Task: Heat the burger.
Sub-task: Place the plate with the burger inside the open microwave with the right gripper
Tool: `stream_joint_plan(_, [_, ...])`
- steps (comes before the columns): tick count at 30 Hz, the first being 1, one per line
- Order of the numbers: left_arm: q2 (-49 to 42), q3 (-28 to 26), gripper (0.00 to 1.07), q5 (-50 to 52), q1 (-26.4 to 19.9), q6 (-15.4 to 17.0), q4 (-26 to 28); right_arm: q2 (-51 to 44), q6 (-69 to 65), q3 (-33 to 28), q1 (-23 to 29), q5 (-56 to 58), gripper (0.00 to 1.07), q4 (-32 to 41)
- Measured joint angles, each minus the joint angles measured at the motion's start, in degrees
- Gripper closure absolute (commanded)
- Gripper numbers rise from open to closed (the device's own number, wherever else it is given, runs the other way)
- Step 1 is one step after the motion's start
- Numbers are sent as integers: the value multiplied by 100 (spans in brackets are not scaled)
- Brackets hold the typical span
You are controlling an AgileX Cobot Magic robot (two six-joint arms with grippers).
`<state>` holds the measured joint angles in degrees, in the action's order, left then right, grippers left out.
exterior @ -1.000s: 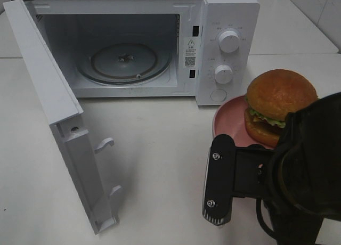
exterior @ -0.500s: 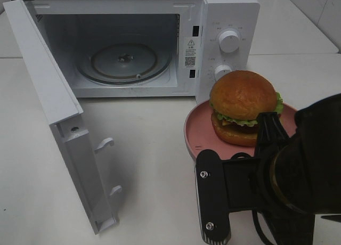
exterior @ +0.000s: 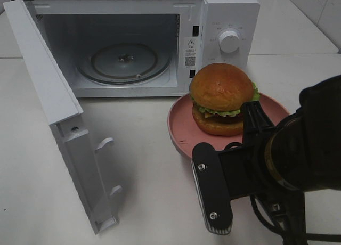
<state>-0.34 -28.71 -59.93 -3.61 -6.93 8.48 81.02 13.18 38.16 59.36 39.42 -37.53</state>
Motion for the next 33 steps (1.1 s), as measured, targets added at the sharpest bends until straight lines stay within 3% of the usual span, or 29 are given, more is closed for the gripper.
stream_joint_plan(15, [0, 0, 9, 0, 0, 0, 0, 0, 1811, -34, -934, -1329, 107, 201])
stream_joint_plan(22, [0, 0, 9, 0, 0, 0, 0, 11, 3673, -34, -1306, -1656, 107, 1375])
stream_joint_plan(33, [0, 0, 9, 0, 0, 0, 0, 23, 5718, -34, -2000, -1788, 107, 2641])
